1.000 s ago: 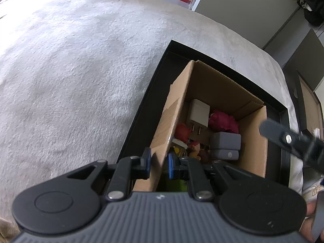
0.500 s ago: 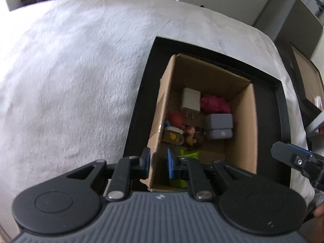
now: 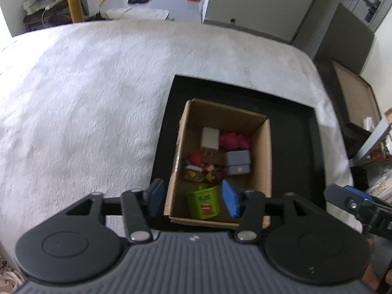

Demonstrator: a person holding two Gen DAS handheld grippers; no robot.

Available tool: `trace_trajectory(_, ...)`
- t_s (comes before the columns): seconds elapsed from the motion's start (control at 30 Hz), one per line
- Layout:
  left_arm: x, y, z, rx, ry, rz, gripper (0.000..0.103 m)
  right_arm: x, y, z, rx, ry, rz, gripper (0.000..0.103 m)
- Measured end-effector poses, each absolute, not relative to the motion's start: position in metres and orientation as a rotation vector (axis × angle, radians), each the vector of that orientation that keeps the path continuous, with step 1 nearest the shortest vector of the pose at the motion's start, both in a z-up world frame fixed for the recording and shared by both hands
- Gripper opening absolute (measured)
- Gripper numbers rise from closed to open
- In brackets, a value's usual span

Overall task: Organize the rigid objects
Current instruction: 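Open the left gripper to release the box and raise both grippers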

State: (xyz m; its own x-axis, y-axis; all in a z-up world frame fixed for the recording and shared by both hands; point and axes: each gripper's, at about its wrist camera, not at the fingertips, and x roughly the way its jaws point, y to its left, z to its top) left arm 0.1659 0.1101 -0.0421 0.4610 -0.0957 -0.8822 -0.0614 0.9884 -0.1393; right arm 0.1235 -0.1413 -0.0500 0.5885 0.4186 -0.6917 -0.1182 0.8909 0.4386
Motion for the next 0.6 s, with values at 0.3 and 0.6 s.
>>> trace_trajectory(0.3, 0.133, 0.085, 0.010, -0.187, 1.000, -0.084, 0.080, 0.102, -0.166, -0.024, 0.393, 0.842, 0.274, 0.103)
trace_trajectory(0.6, 0.101, 0.079, 0.042, -0.209, 0.947, -0.073, 0.081, 0.079, -0.178, 0.000, 0.356, 0.808, 0.226, 0.103)
